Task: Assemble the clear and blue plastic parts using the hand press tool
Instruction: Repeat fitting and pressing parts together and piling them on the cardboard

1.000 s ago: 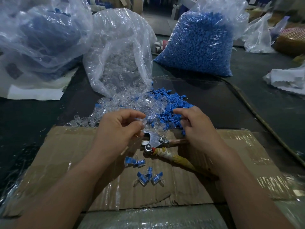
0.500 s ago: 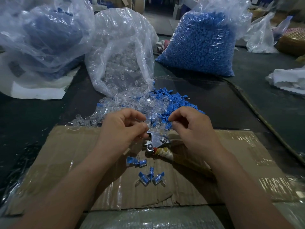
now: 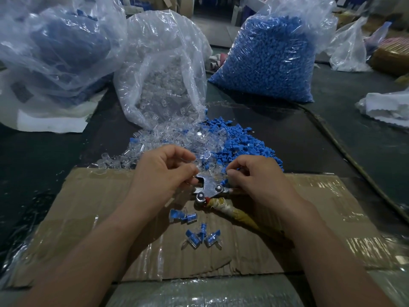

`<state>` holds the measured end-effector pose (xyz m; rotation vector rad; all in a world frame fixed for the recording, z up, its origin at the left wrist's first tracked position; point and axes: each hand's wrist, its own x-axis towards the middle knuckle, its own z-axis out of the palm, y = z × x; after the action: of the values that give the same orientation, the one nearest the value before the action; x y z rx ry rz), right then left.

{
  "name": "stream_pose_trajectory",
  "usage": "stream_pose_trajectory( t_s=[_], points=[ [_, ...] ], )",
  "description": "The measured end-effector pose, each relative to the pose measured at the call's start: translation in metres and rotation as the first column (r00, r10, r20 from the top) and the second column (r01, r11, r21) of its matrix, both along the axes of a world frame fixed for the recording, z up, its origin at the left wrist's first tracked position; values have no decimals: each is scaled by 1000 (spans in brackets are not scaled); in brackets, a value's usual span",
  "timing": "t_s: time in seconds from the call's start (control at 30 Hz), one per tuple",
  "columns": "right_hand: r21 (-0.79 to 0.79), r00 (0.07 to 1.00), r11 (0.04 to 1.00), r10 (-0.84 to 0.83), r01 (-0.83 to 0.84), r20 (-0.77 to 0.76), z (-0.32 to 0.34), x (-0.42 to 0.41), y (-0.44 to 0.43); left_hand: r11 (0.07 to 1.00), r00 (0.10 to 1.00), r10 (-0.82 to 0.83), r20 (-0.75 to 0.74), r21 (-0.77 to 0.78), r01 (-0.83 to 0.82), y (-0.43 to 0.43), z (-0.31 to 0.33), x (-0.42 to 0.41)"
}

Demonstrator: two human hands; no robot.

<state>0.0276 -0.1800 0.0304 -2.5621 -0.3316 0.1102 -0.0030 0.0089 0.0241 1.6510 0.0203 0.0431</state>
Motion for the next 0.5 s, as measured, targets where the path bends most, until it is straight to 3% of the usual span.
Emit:
stream_pose_trajectory(
  t_s=[0.3,0.5],
  points=[
    [20,998,1000,17,-16,-64,-1,0,3,1000,1000,2,10,16,-2,0,-4,2],
    [-70,998,996,50,-53,-50,-3,2,6,1000,1000,-9,4,17,9,0,-4,3]
  ],
)
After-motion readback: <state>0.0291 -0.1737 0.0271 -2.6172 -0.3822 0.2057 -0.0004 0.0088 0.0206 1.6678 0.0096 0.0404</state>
